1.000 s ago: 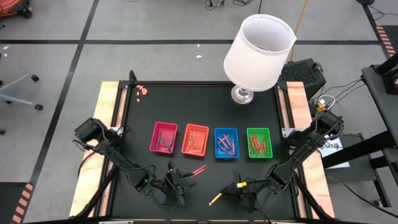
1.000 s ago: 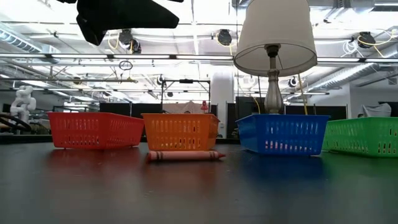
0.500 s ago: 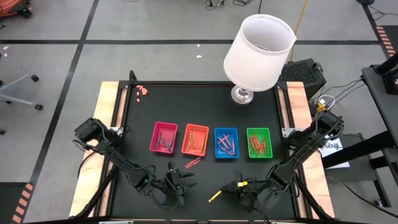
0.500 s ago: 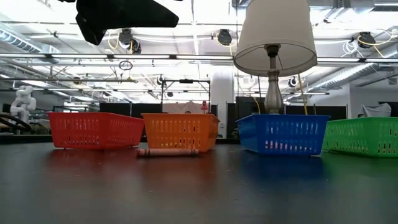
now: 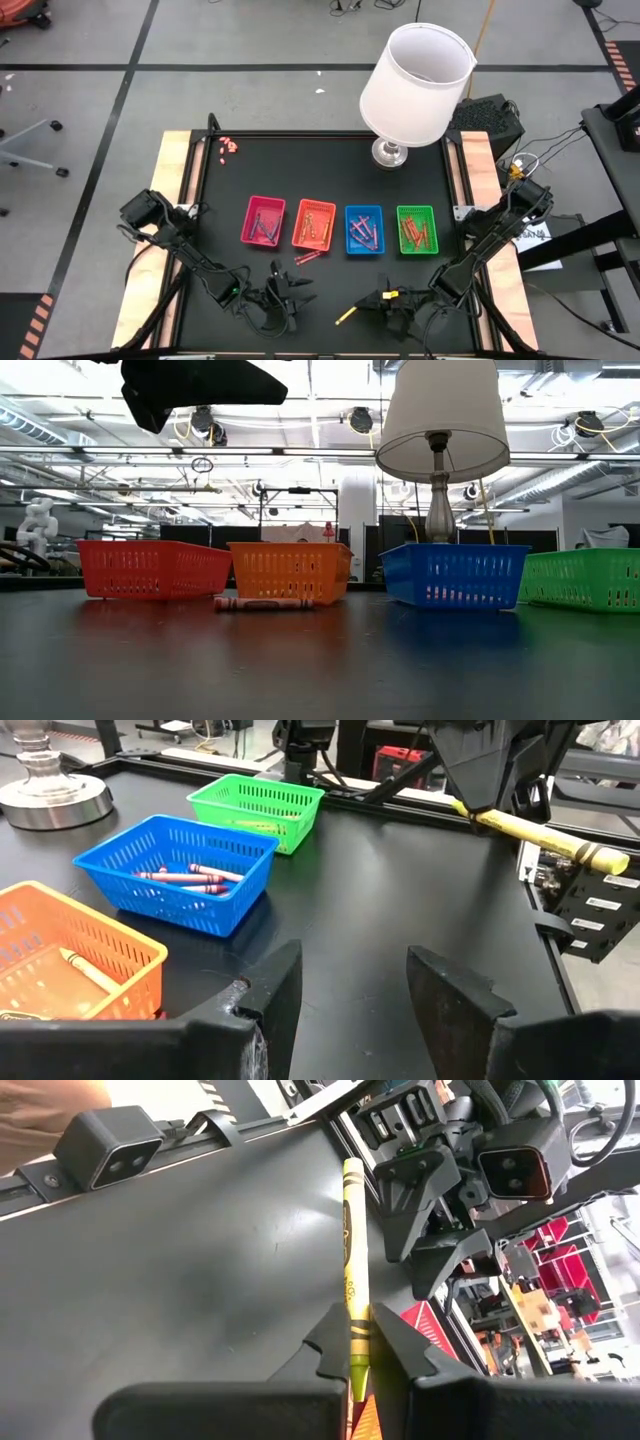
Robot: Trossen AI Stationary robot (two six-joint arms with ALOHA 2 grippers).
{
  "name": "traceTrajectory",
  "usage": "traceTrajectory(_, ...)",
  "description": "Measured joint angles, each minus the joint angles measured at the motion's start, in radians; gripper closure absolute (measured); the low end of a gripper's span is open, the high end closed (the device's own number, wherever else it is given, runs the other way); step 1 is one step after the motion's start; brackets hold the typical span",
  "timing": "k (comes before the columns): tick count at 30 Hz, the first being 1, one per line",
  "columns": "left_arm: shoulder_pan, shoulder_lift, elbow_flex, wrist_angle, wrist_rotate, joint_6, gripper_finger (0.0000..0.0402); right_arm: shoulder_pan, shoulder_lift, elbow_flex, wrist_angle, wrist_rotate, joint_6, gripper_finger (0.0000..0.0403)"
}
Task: Sort crayons
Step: Put the yellow crayon into the orange bin
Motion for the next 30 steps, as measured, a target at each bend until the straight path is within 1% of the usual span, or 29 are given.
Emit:
traceTrajectory(13,0.000,0.000,0.000,0.000,0.001,0.001,0.0223,0.000,0.000,0.000,0.000,0.000,0.039,0.0399)
traceTrajectory(19,0.001,0.000,0.000,0.000,0.001,0.011,0.0223,-0.001,0.000,0.000,0.000,0.000,0.111,0.0399)
traceTrajectory(23,0.013,0.000,0.000,0.022,0.002,0.119,0.0223,-0.014,0.000,0.000,0.001,0.000,0.184,0.0399)
traceTrajectory(25,0.020,0.000,0.000,0.044,0.002,0.223,0.0223,-0.027,0.000,0.000,0.001,0.000,0.235,0.0399)
traceTrajectory(27,0.029,0.000,0.000,0.077,0.002,0.363,0.0223,-0.045,0.000,0.000,0.001,0.000,0.302,0.0399)
traceTrajectory(30,0.034,0.000,0.000,0.126,0.001,0.499,0.0223,-0.074,0.000,0.000,0.001,0.000,0.412,0.0399)
